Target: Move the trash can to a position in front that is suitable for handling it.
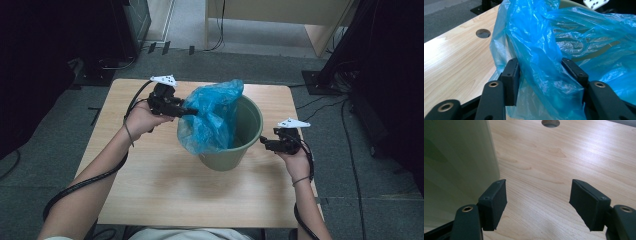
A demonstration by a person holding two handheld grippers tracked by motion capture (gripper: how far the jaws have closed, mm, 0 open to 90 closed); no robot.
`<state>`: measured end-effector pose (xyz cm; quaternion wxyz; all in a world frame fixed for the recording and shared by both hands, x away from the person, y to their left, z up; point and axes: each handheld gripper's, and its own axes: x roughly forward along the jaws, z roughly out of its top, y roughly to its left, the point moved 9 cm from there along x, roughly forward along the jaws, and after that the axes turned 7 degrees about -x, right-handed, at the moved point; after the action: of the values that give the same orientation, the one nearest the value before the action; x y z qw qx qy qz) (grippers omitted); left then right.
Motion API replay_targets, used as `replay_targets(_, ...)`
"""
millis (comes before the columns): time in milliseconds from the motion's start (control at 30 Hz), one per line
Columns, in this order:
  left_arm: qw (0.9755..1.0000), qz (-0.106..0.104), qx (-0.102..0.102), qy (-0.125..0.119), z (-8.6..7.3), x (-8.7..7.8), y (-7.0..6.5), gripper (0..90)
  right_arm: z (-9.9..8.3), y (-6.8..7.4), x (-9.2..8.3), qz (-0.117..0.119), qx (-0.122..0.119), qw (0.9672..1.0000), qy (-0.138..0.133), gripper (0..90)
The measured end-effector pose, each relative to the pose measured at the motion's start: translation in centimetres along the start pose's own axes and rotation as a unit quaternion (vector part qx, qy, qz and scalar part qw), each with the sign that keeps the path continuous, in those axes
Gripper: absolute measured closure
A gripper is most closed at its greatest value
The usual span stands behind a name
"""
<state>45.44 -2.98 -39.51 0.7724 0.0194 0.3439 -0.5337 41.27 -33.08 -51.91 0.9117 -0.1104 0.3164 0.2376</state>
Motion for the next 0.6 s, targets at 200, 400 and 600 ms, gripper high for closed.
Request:
replay_targets(200,0.9993,0.029,0.025,-0.002,0.5,-0.2,-0.1,60.4,-1.1,0.7,1.4,0.004,-0.017,0.9996,0.023,29.7)
replay_targets(400,0.999,0.037,0.027,-0.001,0.8,-0.6,-0.1,67.4,-1.5,0.8,1.6,0.003,-0.014,0.9994,0.031,29.9)
replay_targets(600,0.999,0.039,0.021,-0.005,1.2,-1.2,-0.2,74.7,-1.8,0.6,1.6,0.003,-0.011,0.9994,0.033,30.1)
